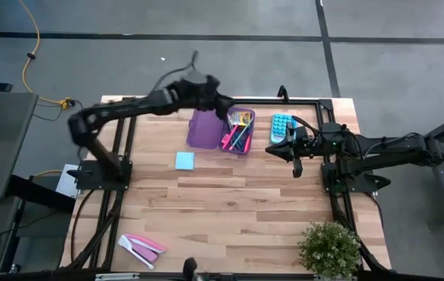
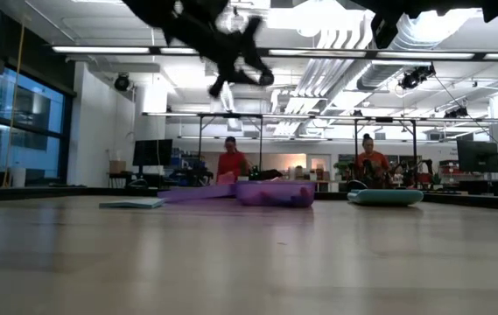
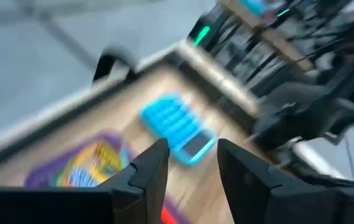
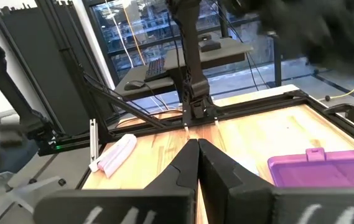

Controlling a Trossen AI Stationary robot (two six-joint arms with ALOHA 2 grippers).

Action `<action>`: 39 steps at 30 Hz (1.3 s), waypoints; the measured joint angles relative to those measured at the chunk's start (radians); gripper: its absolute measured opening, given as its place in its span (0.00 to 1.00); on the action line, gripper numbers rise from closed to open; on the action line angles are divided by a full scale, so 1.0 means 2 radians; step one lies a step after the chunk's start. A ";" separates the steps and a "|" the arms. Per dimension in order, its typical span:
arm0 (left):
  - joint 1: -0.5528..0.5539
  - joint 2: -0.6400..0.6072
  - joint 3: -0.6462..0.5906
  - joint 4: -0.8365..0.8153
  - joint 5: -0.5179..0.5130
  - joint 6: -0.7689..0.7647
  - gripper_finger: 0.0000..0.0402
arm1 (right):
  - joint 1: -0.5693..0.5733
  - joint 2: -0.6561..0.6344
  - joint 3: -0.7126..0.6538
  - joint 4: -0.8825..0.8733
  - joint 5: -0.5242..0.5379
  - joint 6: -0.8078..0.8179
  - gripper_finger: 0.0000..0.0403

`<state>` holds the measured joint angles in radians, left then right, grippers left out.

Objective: Pack school essentials
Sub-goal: Put the blue sticky note into the purple supply box

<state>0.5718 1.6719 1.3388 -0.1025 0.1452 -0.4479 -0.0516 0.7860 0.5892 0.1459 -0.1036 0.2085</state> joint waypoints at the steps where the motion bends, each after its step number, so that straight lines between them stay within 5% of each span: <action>1: -0.005 -0.021 0.000 0.000 0.000 0.014 0.31 | 0.000 0.000 0.000 0.000 0.000 0.000 0.00; 6: -0.061 -0.134 -0.044 0.069 -0.002 0.088 0.29 | 0.000 0.000 0.000 0.000 0.000 0.000 0.00; 13: -0.154 -0.272 -0.235 0.277 -0.008 0.062 0.26 | 0.000 0.000 0.000 0.000 0.000 -0.002 0.00; 19: -0.234 -0.345 -0.346 0.322 -0.071 0.070 0.22 | 0.000 0.000 0.000 0.000 0.000 -0.004 0.00; 28: -0.273 -0.380 -0.385 0.319 -0.181 0.161 0.18 | 0.000 0.000 0.000 0.000 0.000 -0.004 0.00; 39: -0.273 -0.380 -0.385 0.319 -0.183 0.164 0.16 | 0.000 0.000 0.000 0.000 0.000 -0.004 0.00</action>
<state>0.0257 0.9115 0.5682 0.5358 -0.2211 -0.1196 -0.0517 0.7860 0.5892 0.1463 -0.1043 0.2005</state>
